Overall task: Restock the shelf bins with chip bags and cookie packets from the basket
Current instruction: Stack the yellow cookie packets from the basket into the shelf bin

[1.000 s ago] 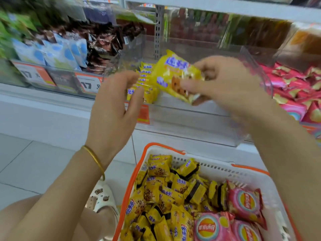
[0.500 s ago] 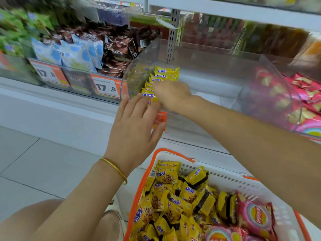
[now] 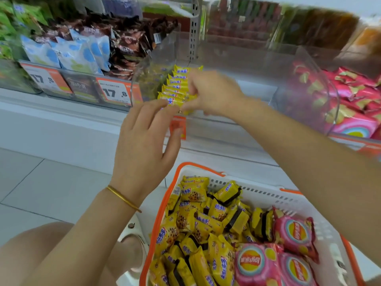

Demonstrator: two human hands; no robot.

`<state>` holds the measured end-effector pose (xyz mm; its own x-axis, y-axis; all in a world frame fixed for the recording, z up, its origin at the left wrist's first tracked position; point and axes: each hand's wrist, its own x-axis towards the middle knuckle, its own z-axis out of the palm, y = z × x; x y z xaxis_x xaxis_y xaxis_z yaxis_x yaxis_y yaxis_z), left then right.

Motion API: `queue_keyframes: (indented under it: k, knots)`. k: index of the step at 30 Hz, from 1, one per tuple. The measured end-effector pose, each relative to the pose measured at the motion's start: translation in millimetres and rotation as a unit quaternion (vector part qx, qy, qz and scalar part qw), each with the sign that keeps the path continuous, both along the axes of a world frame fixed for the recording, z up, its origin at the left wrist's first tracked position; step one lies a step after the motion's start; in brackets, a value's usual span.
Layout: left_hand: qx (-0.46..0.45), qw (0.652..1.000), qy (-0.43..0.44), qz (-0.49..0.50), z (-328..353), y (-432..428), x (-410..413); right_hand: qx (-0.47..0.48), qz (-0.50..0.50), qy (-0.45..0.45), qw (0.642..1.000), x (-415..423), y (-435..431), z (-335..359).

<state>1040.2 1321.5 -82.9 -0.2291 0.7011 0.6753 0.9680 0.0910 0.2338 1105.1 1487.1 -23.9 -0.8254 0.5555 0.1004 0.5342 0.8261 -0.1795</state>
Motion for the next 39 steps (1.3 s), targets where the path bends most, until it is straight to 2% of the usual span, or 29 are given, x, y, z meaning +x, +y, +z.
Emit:
queue_keyframes:
  k: [3,5,6,8,10,11,14,17,23,27,29,33,35,37,39]
  knots:
    - [0.000,1.000,0.007,-0.012,-3.3,-8.8,12.8,-0.028,-0.009,0.176,0.984,47.3,-24.7,16.0]
    - [-0.043,0.999,-0.008,-0.027,-10.3,-9.9,17.1,-0.080,-0.008,0.226,0.971,83.5,-45.2,8.4]
    - [-0.071,0.997,-0.017,-0.034,-14.9,-9.5,18.4,-0.134,-0.016,0.198,0.971,96.8,-54.9,-8.0]
    - [-0.141,0.989,-0.025,-0.044,-25.5,-7.3,22.1,-0.248,-0.039,0.046,0.967,109.2,-69.0,-62.1]
    - [-0.217,0.974,-0.022,-0.057,-36.0,-4.3,27.1,-0.276,-0.048,-0.106,0.954,103.9,-75.4,-127.5]
    - [-0.248,0.967,-0.022,-0.063,-39.9,-2.6,29.0,-0.282,-0.046,-0.148,0.947,97.9,-76.8,-159.7]
    - [-0.296,0.953,-0.032,-0.052,-44.1,2.7,33.6,-0.294,-0.070,-0.167,0.939,76.4,-85.0,-224.1]
    - [-0.304,0.951,-0.039,-0.047,-45.7,6.5,34.9,-0.274,-0.089,-0.178,0.941,63.0,-96.7,-250.8]
    - [-0.379,0.924,-0.034,-0.042,-50.0,10.7,30.3,-0.312,-0.123,-0.082,0.939,79.5,-82.1,-239.7]
    - [-0.452,0.890,-0.036,-0.053,-56.3,14.1,30.0,-0.331,-0.112,-0.030,0.936,107.9,-62.4,-214.8]
    - [-0.487,0.869,-0.059,-0.066,-61.3,16.8,32.2,-0.392,-0.108,-0.006,0.914,117.9,-57.1,-204.5]
    - [-0.549,0.821,-0.119,-0.106,-68.4,21.0,35.6,-0.535,-0.122,0.097,0.831,128.8,-55.8,-177.9]
    - [-0.549,0.815,-0.143,-0.118,-66.1,21.4,34.3,-0.560,-0.129,0.117,0.810,131.8,-55.4,-159.9]
    - [-0.520,0.824,-0.175,-0.137,-55.6,21.7,31.7,-0.558,-0.102,0.097,0.818,132.5,-54.7,-137.5]
    - [-0.479,0.835,-0.215,-0.164,-38.0,22.1,27.1,-0.515,-0.056,0.051,0.854,130.3,-52.7,-108.5]
